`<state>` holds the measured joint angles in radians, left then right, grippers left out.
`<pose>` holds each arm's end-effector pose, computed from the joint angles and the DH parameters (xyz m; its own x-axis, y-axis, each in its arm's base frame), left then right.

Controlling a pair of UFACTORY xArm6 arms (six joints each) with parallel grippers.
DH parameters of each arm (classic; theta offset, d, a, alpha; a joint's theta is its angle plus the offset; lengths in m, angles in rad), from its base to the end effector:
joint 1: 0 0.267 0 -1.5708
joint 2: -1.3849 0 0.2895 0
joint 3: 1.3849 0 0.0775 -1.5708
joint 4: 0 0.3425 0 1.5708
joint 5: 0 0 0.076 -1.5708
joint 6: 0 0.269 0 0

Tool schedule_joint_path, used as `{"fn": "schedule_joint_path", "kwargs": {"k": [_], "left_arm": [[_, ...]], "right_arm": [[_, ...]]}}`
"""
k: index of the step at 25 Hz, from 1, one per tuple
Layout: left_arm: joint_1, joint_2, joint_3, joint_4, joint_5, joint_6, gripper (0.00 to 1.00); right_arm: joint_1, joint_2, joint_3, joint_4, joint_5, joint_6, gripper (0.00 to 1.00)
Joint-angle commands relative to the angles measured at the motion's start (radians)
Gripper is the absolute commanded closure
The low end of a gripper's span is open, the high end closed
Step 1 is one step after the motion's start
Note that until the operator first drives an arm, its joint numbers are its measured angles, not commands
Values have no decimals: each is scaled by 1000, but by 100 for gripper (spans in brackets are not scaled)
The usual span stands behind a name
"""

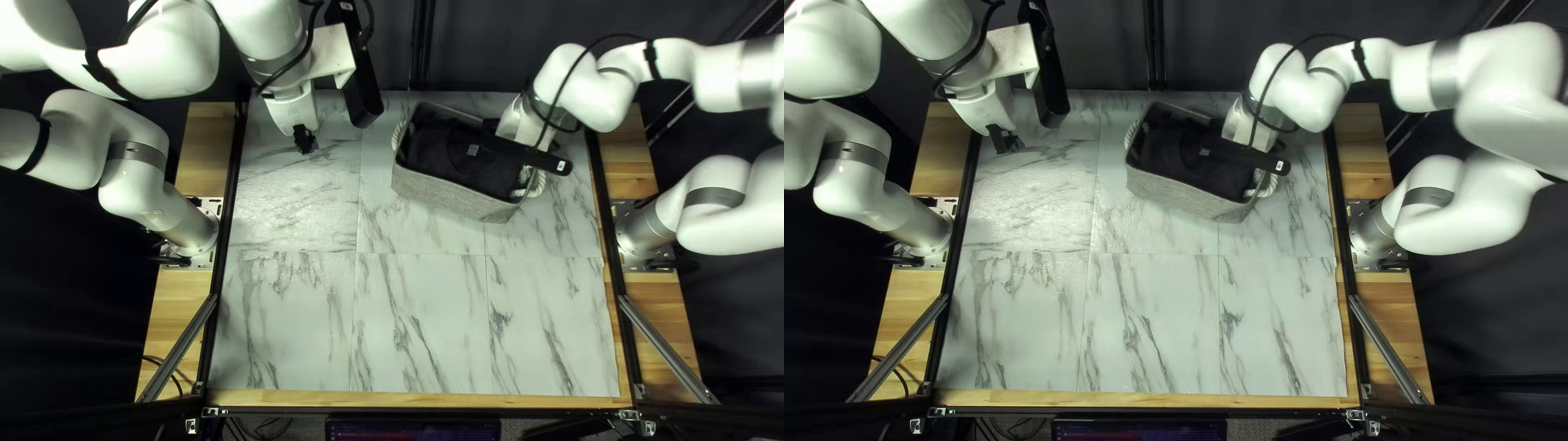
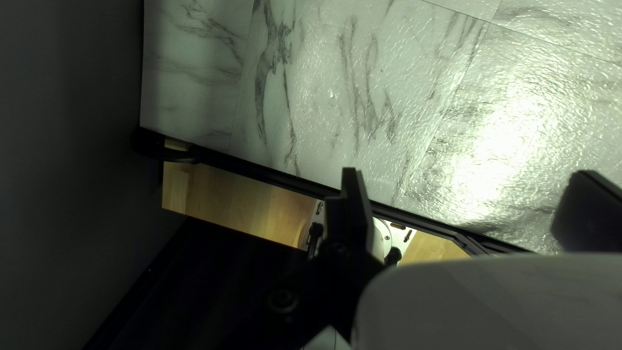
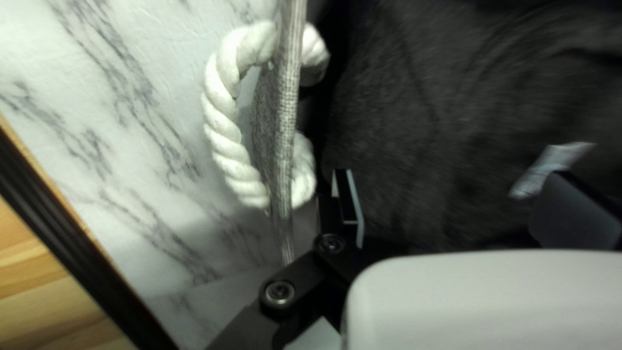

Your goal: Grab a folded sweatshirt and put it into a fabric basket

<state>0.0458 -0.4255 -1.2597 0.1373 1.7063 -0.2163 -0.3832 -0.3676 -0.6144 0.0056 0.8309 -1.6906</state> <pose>0.3306 0.0531 0.3964 0.9614 0.2750 0.0098 0.2737 -0.9520 -0.1371 0.3631 -0.1455 0.1715 0.2647 0.9643 -0.0134 0.9540 -0.2597 0.1500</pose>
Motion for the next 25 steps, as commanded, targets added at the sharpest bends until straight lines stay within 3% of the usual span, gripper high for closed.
{"fn": "schedule_joint_path", "kwargs": {"k": [1, 13, 25], "left_arm": [[0, 0, 0, 0, 0, 0, 0], [0, 0, 0, 0, 0, 0, 0], [0, 0, 0, 0, 0, 0, 0]], "right_arm": [[5, 108, -118, -33, 13, 5, 0], [-37, 452, -304, 51, -92, -111, 0], [-86, 606, -422, 123, -52, -167, 0]]}}
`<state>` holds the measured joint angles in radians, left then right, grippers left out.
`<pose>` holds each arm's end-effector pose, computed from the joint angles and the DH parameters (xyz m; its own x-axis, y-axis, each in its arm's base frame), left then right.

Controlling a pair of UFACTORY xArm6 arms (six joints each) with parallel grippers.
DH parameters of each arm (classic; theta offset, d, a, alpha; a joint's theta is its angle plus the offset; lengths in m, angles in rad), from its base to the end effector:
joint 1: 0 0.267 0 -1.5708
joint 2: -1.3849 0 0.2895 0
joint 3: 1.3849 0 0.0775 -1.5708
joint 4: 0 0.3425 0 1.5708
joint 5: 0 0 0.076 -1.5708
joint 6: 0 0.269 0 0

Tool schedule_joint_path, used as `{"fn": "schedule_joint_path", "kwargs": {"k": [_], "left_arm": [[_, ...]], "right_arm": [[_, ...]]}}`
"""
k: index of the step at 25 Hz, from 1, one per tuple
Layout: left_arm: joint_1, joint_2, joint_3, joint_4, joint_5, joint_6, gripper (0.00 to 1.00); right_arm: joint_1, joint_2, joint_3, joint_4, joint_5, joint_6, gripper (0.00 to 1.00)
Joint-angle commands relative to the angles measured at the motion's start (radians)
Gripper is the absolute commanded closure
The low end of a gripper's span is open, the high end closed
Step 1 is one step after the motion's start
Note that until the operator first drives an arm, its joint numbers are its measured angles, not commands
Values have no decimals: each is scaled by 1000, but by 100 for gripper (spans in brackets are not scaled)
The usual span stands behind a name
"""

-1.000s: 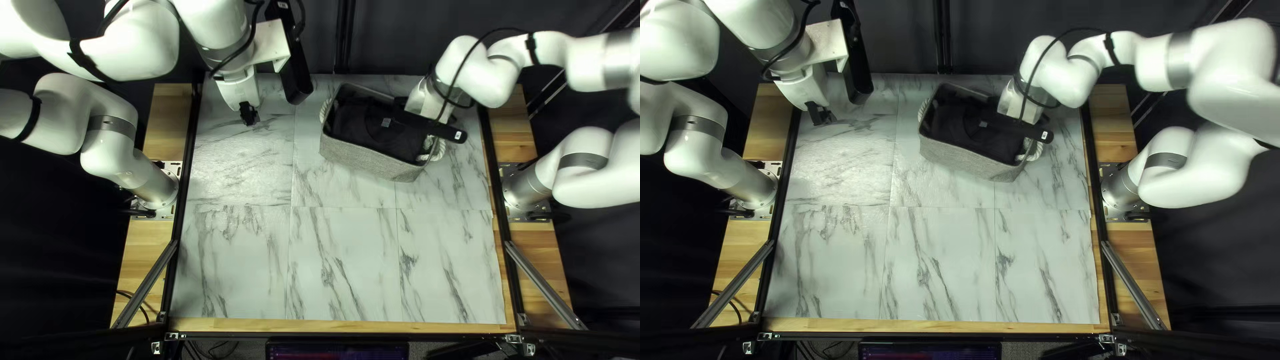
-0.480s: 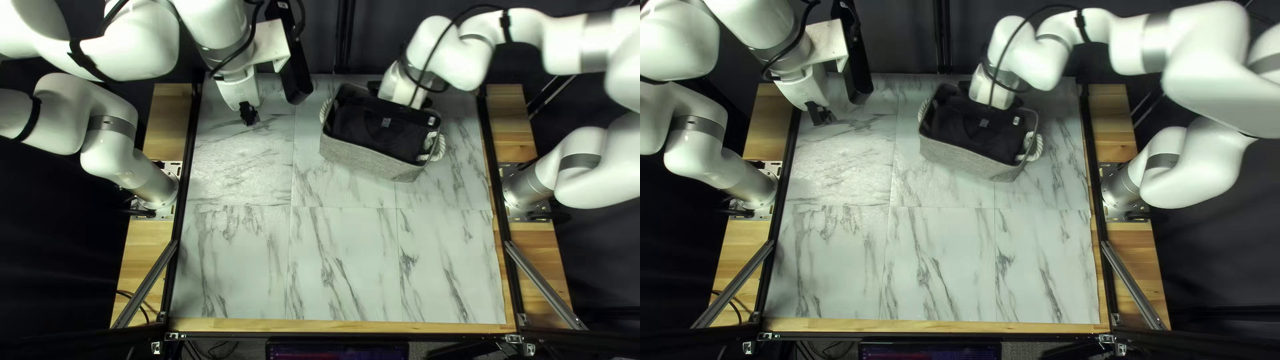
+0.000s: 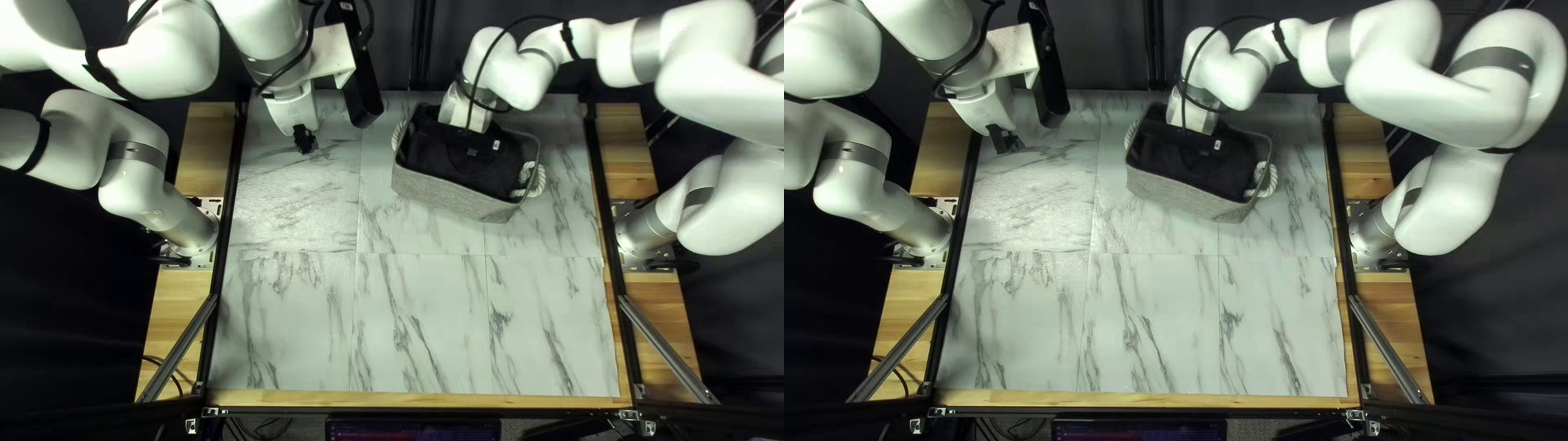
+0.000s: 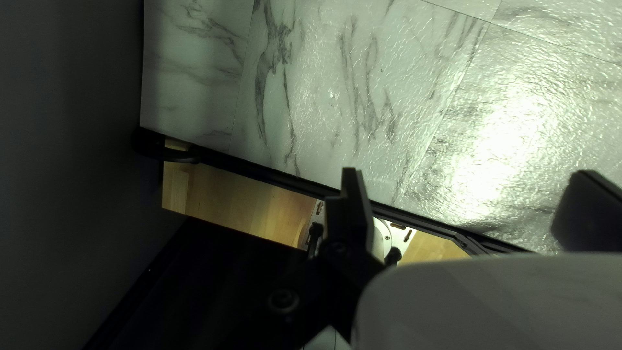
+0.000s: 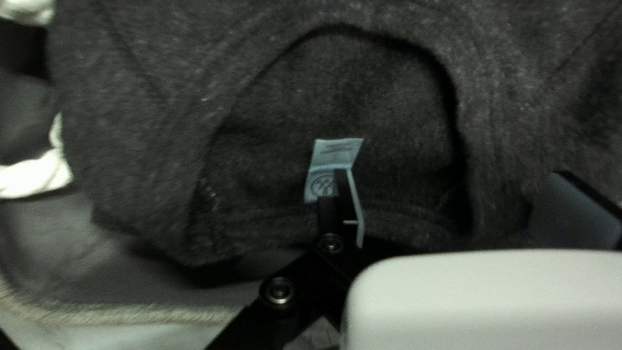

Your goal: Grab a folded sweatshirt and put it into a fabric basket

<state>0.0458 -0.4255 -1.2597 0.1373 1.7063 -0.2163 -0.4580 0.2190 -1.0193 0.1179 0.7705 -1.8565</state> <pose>0.3306 0.0531 0.3964 0.9614 0.2750 0.0098 0.2737 -0.9520 -0.1371 0.4539 -0.2064 0.0842 0.2505 0.9653 0.0736 0.9659 -0.2544 0.0489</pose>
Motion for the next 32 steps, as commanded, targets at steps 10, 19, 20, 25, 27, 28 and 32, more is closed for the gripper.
{"fn": "schedule_joint_path", "kwargs": {"k": [10, 19, 20, 25, 27, 28, 32], "left_arm": [[0, 0, 0, 0, 0, 0, 0], [0, 0, 0, 0, 0, 0, 0], [0, 0, 0, 0, 0, 0, 0], [0, 0, 0, 0, 0, 0, 0], [0, 0, 0, 0, 0, 0, 0], [0, 0, 0, 0, 0, 0, 0], [0, 0, 0, 0, 0, 0, 0]], "right_arm": [[98, -326, 184, -60, 40, 173, 0], [-39, -758, 415, 105, 67, 364, 0], [-83, -845, 435, 144, 123, 355, 0], [-233, -1036, 354, 205, 440, 402, 0], [-248, -1075, 314, 201, 519, 441, 0], [-243, -1087, 300, 195, 542, 464, 0], [-186, -1104, 231, 144, 593, 577, 0]]}}
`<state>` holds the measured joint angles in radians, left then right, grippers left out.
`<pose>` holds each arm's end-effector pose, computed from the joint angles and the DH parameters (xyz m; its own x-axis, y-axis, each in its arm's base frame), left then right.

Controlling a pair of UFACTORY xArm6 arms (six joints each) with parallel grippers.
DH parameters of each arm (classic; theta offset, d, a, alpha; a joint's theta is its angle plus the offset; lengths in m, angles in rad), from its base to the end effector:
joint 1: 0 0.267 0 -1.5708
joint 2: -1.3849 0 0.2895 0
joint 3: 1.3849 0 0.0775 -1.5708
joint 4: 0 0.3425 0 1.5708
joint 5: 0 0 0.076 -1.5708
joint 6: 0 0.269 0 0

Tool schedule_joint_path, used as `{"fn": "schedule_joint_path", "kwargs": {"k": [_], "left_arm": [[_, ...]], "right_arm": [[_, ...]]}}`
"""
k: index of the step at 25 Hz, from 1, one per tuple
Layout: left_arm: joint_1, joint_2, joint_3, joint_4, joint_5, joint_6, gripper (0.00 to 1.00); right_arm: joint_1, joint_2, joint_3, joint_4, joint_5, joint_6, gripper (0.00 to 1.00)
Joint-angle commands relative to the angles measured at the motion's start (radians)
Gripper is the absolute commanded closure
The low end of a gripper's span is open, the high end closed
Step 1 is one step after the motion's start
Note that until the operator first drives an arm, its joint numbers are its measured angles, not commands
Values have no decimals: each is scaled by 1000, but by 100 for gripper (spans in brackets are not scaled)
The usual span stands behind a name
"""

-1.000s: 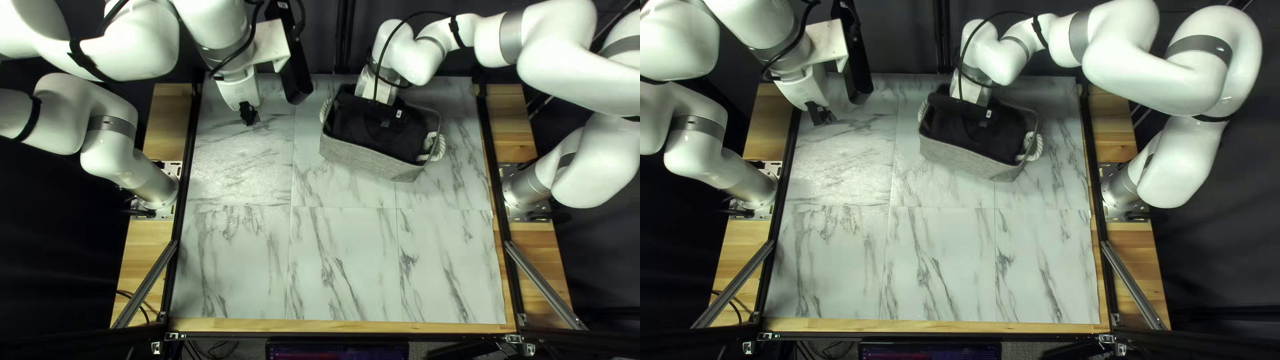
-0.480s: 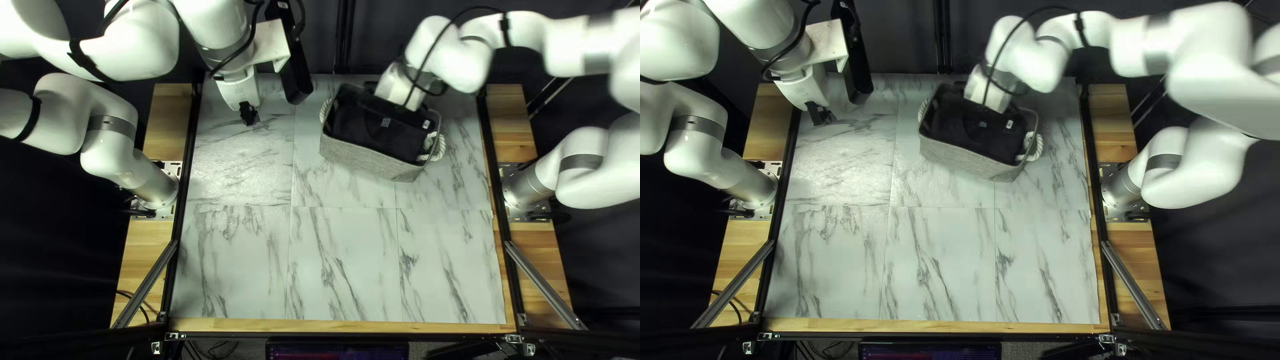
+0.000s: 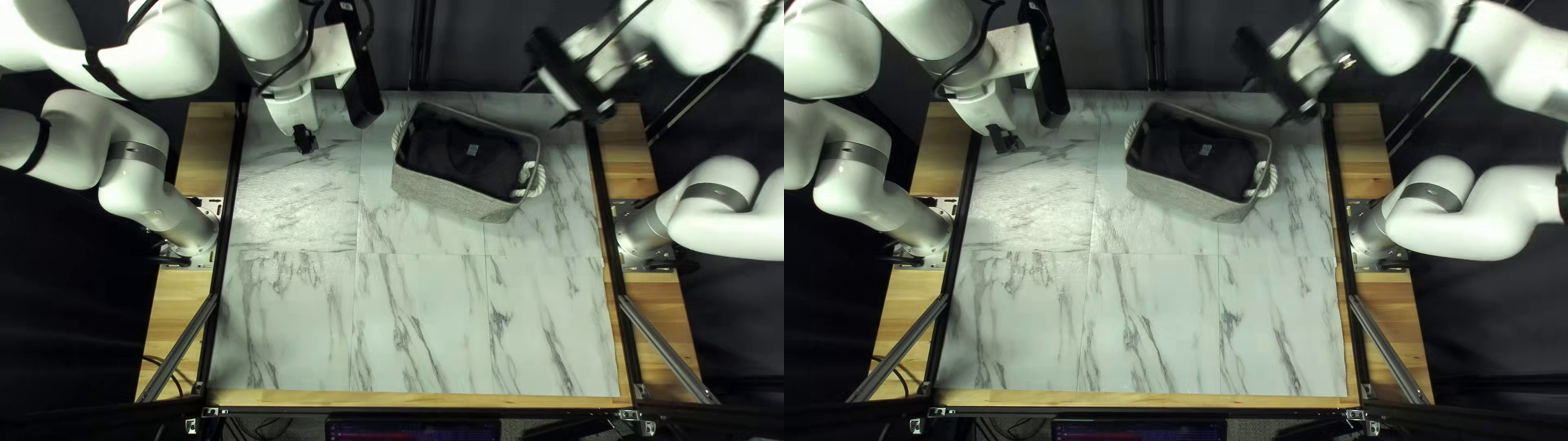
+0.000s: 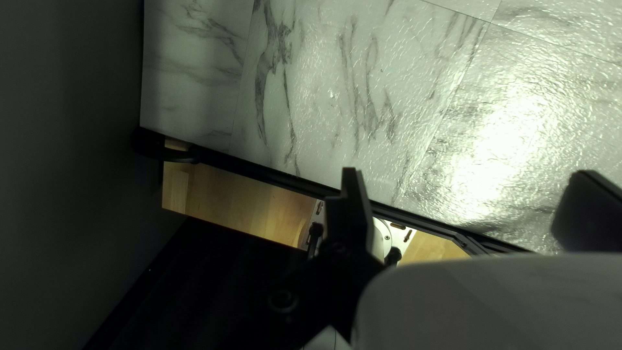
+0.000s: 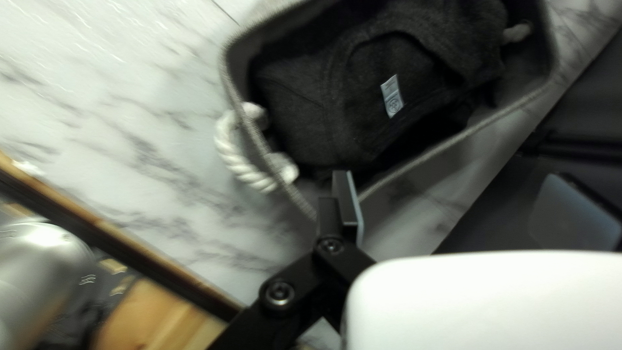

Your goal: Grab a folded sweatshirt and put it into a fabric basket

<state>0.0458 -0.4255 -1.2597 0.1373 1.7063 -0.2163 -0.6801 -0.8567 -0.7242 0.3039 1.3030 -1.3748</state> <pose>0.3306 0.0531 0.3964 0.9614 0.2750 0.0098 0.2737 -0.9520 -0.1371 0.2849 -0.1383 0.3479 0.7222 0.5998 0.3446 0.5682 -0.7985 0.1989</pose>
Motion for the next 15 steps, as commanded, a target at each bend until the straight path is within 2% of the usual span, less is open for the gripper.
{"fn": "schedule_joint_path", "kwargs": {"k": [1, 3, 15], "left_arm": [[0, 0, 0, 0, 0, 0, 0], [0, 0, 0, 0, 0, 0, 0], [0, 0, 0, 0, 0, 0, 0]], "right_arm": [[39, -37, -66, -52, 60, 111, 0], [63, -58, -46, -116, 46, 163, 0], [63, -58, -46, -116, 46, 163, 0]]}}
